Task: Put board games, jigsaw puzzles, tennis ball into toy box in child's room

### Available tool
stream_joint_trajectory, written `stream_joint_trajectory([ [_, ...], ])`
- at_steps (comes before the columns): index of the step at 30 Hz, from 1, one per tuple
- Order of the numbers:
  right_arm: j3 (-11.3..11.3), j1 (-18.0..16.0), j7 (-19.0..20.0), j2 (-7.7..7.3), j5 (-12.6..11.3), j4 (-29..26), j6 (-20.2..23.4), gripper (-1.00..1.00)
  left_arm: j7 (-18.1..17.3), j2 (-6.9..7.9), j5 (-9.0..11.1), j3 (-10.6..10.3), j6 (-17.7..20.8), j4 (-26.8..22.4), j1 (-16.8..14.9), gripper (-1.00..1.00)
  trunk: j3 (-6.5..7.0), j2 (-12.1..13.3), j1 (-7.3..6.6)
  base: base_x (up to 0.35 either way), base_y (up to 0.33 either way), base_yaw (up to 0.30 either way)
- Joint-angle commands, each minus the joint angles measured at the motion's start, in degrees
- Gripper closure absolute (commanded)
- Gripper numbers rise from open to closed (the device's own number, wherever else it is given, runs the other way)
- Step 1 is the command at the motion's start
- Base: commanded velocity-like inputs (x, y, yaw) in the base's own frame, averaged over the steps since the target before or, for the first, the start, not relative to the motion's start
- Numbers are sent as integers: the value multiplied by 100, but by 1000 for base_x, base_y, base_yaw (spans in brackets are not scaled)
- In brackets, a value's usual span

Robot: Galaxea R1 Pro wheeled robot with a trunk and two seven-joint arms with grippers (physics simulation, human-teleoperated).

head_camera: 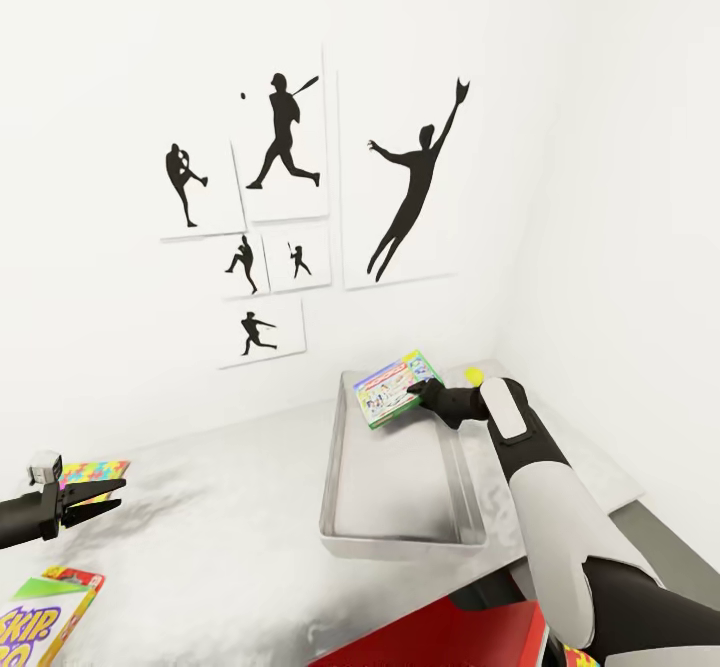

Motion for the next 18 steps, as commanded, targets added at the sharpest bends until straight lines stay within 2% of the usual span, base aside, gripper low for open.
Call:
stream_joint_trajectory([
  [1,-23,-7,-58,6,-66,-7,13,100,-26,1,-5,-1,61,-1,-4,-100,-23,-14,3,0,0,0],
  [13,-13,-3,-57,10,-32,-25,-19,100,-26,-1,-5,-1,62,-2,-4,-100,-136,-14,3,0,0,0],
  [18,-1,1,-53,10,-27,-30,-157,100,-26,-2,-5,-1,63,-1,-4,-100,-183,-14,3,0,0,0],
])
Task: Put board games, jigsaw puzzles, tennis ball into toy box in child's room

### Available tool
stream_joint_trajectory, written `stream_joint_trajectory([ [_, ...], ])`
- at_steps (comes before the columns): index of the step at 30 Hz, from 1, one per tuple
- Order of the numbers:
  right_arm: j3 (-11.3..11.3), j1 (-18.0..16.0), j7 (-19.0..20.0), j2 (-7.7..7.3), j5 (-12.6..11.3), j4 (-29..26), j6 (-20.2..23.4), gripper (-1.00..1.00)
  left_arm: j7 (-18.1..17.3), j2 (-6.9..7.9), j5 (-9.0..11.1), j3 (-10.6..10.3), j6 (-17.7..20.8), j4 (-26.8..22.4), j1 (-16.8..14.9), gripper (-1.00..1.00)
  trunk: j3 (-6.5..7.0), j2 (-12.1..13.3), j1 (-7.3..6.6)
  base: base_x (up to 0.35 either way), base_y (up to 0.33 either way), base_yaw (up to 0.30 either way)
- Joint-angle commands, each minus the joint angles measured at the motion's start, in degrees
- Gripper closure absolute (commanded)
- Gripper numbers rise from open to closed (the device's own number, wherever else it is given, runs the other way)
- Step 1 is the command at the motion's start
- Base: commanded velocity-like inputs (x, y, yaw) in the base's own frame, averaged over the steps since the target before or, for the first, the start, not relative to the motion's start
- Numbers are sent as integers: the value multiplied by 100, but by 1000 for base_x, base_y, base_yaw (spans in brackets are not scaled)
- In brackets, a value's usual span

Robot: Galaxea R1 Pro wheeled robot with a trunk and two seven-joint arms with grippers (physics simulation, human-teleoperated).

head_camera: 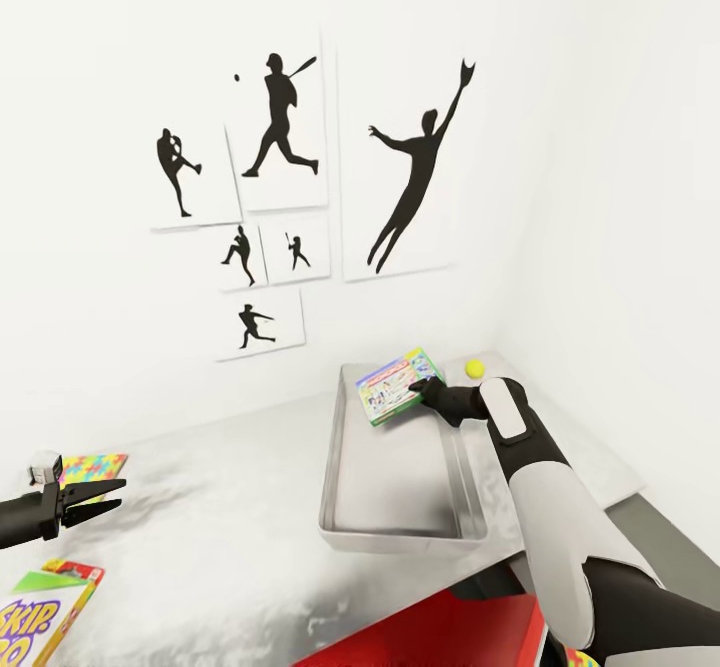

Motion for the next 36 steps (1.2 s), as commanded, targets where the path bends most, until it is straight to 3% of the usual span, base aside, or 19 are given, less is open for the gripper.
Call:
stream_joint_trajectory([
  [1,-22,-6,-56,7,-67,-8,8,100,-26,2,-5,-1,61,1,-4,-100,-22,-13,3,0,0,0],
  [20,-2,-5,-51,15,-60,-6,-254,100,-26,1,-5,-9,60,1,-4,-100,-201,-13,3,0,0,0],
  [28,0,-5,-45,169,-37,-20,-307,100,-26,1,-5,-3,59,-1,-4,-100,-277,-13,3,0,0,0],
  [36,0,-11,-44,205,-31,-43,-318,100,-26,1,-5,-2,59,-2,-4,-100,-352,-13,3,0,0,0],
])
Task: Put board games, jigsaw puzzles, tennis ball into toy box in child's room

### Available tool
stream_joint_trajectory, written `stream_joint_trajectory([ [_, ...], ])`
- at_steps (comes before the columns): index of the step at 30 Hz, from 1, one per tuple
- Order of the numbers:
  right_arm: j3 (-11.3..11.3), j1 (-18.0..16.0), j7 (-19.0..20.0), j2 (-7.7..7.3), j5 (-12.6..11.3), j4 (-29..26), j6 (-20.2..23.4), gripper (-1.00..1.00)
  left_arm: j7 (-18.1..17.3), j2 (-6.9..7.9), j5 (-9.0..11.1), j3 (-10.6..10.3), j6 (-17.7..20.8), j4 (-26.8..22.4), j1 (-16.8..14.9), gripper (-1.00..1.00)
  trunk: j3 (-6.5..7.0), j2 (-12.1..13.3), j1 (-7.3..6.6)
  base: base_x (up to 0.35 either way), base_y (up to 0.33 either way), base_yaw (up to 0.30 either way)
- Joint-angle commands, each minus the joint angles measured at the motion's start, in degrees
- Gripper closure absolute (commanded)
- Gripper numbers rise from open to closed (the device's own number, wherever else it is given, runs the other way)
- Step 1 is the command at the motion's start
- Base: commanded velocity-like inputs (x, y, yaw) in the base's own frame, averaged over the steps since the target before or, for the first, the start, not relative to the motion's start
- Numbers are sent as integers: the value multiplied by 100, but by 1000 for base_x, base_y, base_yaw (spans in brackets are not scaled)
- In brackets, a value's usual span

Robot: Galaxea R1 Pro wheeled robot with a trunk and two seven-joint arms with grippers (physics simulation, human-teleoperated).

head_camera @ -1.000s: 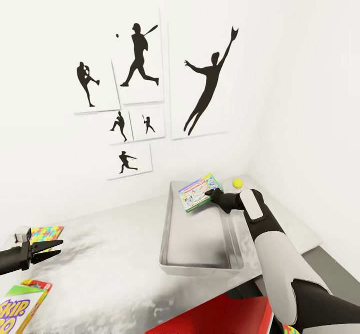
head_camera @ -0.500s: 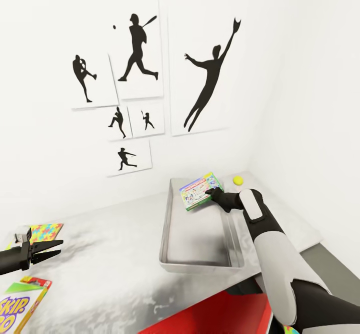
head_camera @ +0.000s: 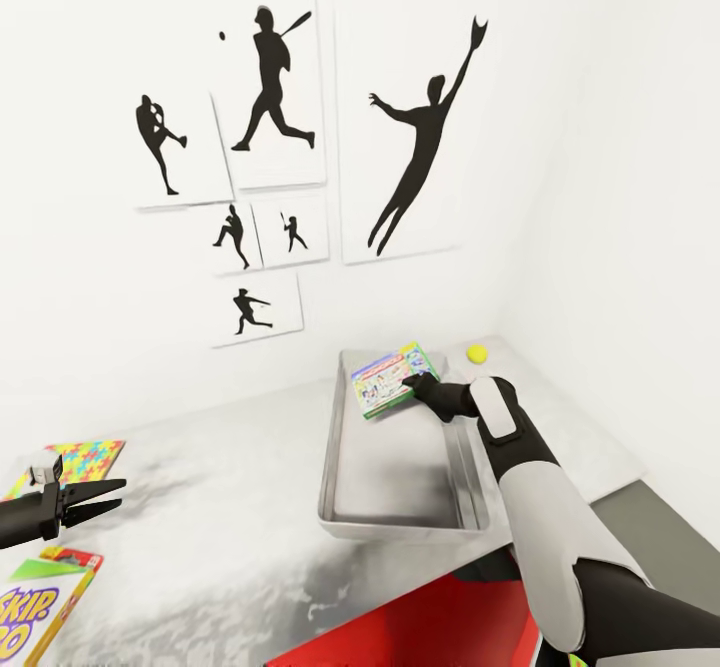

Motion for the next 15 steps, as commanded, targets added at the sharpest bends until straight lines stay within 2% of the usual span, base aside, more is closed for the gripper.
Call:
stream_joint_trajectory([
  [1,-23,-6,-55,9,-63,-9,18,100,-26,2,-5,0,61,0,-4,-100,-22,-13,3,0,0,0],
  [11,-15,-17,-55,10,-53,-19,12,100,-26,2,-5,0,61,1,-4,-100,-116,-13,3,0,0,0],
  [15,-15,-17,-55,10,-56,-20,-128,100,-26,2,-5,0,60,1,-4,-100,-151,-13,3,0,0,0],
])
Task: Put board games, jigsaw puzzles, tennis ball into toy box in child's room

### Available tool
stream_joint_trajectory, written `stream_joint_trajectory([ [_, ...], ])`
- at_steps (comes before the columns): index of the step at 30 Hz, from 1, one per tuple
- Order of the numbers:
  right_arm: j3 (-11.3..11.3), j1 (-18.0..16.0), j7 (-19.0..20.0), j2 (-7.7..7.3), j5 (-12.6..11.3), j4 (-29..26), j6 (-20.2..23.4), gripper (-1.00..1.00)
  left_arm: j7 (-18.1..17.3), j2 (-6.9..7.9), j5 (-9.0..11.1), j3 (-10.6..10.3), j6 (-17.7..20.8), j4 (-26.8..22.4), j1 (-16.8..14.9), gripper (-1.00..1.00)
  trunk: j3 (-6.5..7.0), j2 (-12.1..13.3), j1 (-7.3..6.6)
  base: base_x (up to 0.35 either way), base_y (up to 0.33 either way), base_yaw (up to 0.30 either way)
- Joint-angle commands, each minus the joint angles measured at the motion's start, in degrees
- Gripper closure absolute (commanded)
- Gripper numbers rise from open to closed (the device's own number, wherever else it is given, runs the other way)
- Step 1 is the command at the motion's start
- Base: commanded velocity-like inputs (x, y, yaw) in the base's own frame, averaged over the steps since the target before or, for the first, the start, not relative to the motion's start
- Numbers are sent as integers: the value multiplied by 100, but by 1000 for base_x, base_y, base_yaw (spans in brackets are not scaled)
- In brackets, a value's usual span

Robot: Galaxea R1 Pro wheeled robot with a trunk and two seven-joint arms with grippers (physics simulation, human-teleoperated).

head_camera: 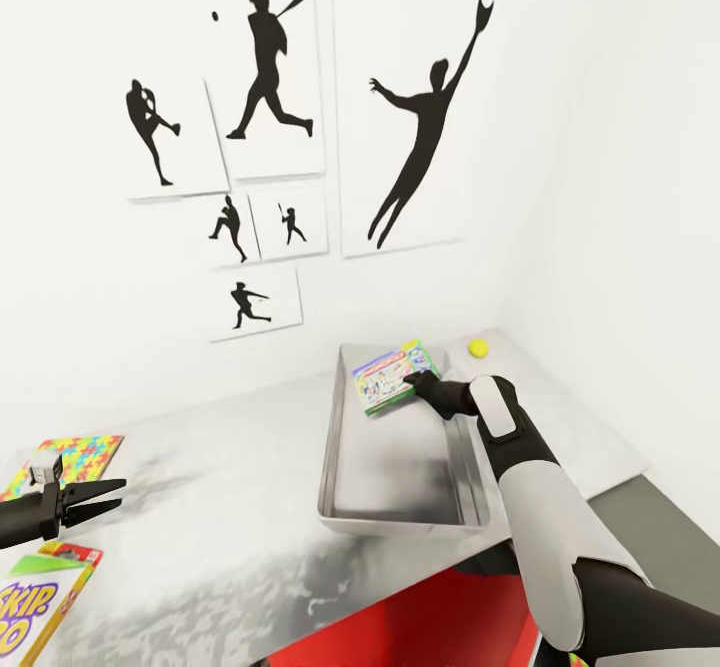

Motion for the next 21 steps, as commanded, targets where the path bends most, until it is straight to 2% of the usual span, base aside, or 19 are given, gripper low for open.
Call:
stream_joint_trajectory([
  [1,-21,-5,-52,7,-73,-8,-58,100,-26,2,-6,-1,61,-1,-4,-100,-17,-12,3,0,0,0],
  [4,-11,-5,-49,7,-74,-8,-155,100,-26,2,-6,-1,60,-1,-4,-100,-24,-12,3,0,0,0],
  [12,251,-5,-52,12,-79,-16,-228,100,-26,5,-6,-1,61,-1,-4,-100,-29,-12,3,0,0,0],
  [21,276,-7,-57,15,-83,-17,-235,100,-26,3,-6,-1,60,-1,-4,-100,-29,-12,3,0,0,0],
])
